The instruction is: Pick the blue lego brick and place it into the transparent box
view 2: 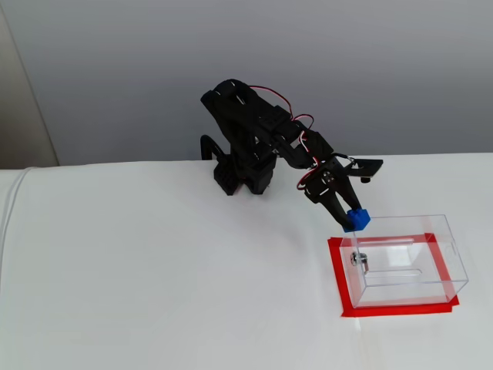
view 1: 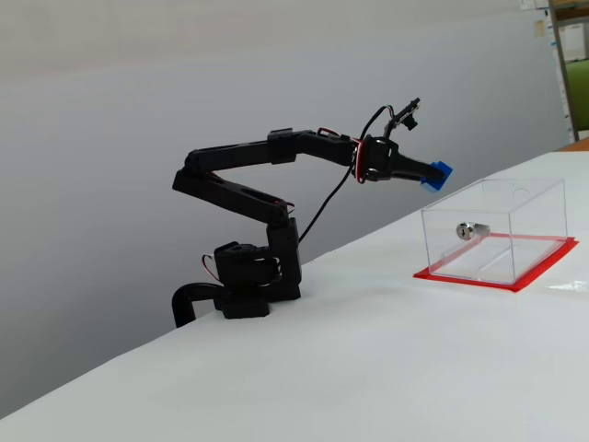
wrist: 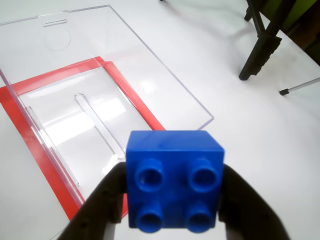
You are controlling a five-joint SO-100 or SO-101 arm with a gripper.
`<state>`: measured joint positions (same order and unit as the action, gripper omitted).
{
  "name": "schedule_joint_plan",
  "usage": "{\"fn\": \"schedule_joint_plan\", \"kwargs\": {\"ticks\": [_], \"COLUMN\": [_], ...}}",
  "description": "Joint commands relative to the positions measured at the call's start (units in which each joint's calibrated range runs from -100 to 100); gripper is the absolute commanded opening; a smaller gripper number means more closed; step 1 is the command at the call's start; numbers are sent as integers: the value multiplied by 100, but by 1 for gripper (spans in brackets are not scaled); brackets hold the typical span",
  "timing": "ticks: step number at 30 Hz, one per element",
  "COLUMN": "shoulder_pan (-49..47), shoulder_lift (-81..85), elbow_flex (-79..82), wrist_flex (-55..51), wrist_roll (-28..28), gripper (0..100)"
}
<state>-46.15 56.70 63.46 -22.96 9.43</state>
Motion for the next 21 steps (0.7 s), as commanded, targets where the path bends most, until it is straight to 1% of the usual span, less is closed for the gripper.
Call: {"fn": "schedule_joint_plan", "kwargs": {"ticks": [1,11,16,21], "shoulder_pan": [-69,-157,-165,-327], "shoulder_lift": [-541,-2569,-3086,-3332], "elbow_flex": [-785,-2621,-3118,-3290], "wrist_flex": [25,8,8,8], "wrist_roll": [54,59,59,59], "gripper": [2,2,2,2]}}
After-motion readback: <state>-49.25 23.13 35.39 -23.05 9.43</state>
